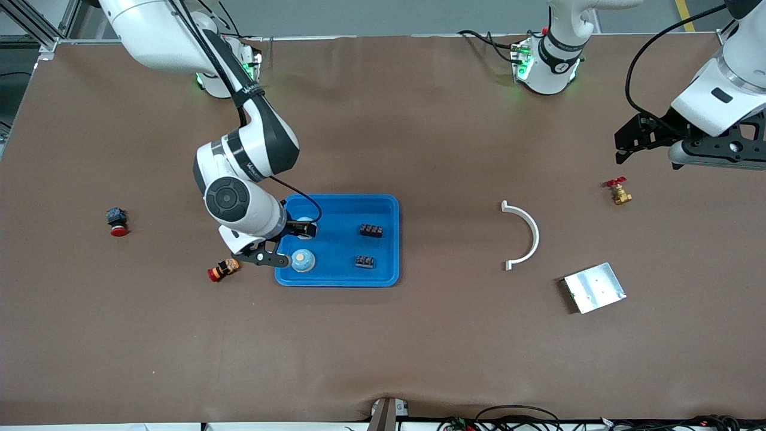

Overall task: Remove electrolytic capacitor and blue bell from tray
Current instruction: 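Move the right gripper and the left gripper toward the blue tray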

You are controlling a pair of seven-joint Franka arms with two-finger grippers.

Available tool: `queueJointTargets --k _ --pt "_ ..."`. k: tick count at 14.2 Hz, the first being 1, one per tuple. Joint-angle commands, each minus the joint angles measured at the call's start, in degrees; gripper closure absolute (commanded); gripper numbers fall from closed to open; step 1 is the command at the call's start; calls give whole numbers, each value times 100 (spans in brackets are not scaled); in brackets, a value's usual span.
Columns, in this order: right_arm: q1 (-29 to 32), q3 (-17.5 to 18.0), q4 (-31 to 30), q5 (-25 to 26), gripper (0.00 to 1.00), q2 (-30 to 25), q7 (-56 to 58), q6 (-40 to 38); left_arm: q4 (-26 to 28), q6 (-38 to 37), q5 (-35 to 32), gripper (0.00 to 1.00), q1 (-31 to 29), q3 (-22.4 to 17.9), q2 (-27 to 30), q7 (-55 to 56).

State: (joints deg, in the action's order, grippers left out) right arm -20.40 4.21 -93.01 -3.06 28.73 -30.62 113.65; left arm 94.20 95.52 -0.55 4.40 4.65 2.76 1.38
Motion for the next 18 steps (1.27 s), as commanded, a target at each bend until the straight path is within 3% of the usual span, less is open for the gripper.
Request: queueJointTargets --k 1,7,11,16,18 --pt "552 -234 -77 34 0 -672 868 -454 -24 37 -121 0 -35 54 5 47" --pt "1651 -650 334 52 0 -2027 2147 -1500 2 63 -129 0 8 62 -30 38" --pt "1943 -711 1170 262 0 -2134 2718 -2513 151 10 -85 0 201 167 -56 1124" --pt "2057 -720 1145 245 0 -2310 3027 -2716 275 -104 124 0 202 335 -83 2830" --pt "2145 -729 1075 227 0 -2389 3315 -2830 266 -104 292 0 184 335 -188 3043"
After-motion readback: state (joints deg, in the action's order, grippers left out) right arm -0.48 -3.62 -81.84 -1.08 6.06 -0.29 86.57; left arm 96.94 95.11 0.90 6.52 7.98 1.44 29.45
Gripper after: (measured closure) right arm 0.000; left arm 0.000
